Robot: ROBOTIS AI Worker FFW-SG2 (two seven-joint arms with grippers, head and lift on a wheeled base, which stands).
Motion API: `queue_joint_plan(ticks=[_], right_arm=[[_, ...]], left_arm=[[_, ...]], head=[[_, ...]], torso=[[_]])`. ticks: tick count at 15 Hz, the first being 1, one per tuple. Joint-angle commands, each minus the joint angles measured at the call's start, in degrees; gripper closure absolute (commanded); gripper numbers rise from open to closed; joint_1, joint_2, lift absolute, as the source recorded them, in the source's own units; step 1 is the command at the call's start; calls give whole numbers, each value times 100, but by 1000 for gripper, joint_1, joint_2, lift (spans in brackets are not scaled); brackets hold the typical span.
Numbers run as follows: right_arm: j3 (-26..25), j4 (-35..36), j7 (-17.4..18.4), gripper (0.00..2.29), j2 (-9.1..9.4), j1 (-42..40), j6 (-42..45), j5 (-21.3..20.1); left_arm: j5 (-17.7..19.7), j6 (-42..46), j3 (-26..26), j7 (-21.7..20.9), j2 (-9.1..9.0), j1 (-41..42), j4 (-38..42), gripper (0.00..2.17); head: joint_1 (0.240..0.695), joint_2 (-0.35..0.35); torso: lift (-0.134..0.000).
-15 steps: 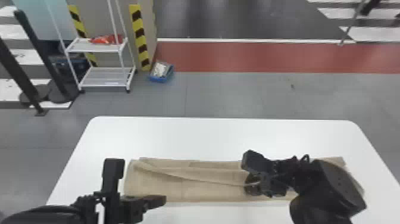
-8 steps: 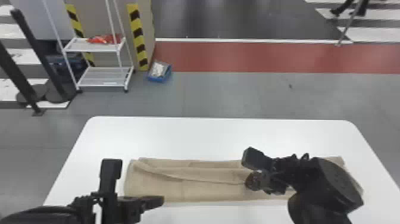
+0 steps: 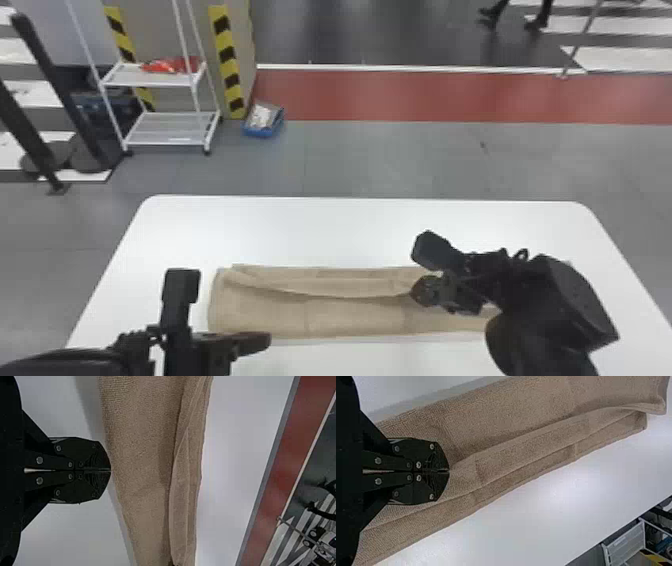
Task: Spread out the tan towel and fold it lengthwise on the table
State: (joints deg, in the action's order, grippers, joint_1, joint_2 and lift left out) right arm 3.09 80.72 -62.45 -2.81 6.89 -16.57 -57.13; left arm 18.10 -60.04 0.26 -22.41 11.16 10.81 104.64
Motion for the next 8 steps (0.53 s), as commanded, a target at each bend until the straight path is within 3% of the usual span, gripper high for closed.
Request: queue_joint_plan(ticks=[1,6,7,8], right_arm=[[-37,5,207,1433,9,111,-62,0],[-89,-513,892,1430,53,436,-62,0],[-81,-636,1007,1126,61,489,-80,0],[-54,-698,1156,559,70,498,-80,-35]], left_arm=[[0,-4,1,0,0,9,12,1308],[0,-74,1,-35,0,18,30,1308],[0,-74,10,-35,0,36,39,1308],[0,-92,18,-35,9,53,56,1308]], head=[[695,-14],[695,-34],[695,-37],[695,-40]], torso=[[0],[0],[0],[0]])
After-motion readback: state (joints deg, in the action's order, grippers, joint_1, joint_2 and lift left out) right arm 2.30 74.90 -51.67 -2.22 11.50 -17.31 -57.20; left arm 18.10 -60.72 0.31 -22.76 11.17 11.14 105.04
